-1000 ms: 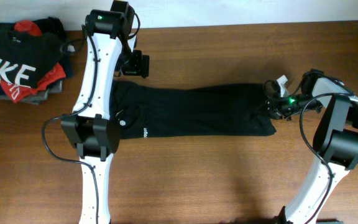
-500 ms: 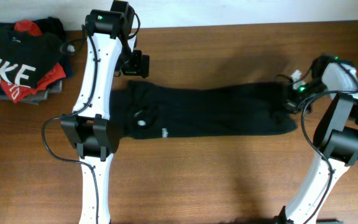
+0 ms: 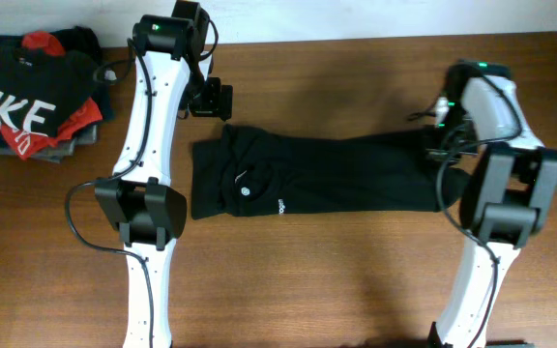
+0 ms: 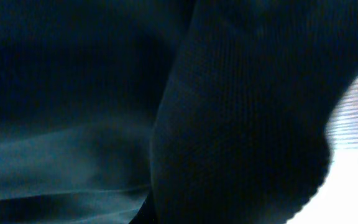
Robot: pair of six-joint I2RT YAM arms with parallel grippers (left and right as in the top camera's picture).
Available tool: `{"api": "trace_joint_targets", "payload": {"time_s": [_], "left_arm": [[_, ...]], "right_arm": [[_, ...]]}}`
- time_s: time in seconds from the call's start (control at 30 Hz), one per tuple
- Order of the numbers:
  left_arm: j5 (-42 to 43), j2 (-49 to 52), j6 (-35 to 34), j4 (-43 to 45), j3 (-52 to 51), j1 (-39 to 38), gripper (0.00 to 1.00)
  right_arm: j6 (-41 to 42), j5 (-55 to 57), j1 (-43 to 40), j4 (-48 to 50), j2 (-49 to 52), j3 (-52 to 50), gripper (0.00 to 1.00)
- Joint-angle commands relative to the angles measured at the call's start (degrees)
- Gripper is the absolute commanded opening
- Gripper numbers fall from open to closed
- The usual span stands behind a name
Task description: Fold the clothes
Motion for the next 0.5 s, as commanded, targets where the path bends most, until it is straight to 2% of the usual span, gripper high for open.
{"api": "trace_joint_targets", "payload": {"time_s": [0.0, 0.23, 0.27, 0.37, 0.47], "left_arm": [[0.6, 0.0, -0.1, 0.1, 0.3, -0.1, 0.99], [0.6, 0.0, -0.1, -0.1, 0.2, -0.1, 0.99], [0.6, 0.0, -0.1, -0.1, 0.3, -0.1, 0.99], [0.6, 0.0, -0.1, -0.1, 0.3, -0.1, 0.99], [0.6, 0.0, -0.1, -0.1, 0.2, -0.1, 0.99]], "right_arm": [[1.1, 3.1, 3.7, -0.9, 0.0, 0.6, 0.04], [1.1, 3.1, 8.5, -1.2, 0.1, -0.3, 0.07], [1.1, 3.1, 8.9, -1.2, 0.1, -0.4, 0.14], [1.1, 3.1, 9.8, -2.1, 0.1, -0.4, 0.52], [1.1, 3.1, 10.3, -3.3, 0.1, -0.4, 0.55]]}}
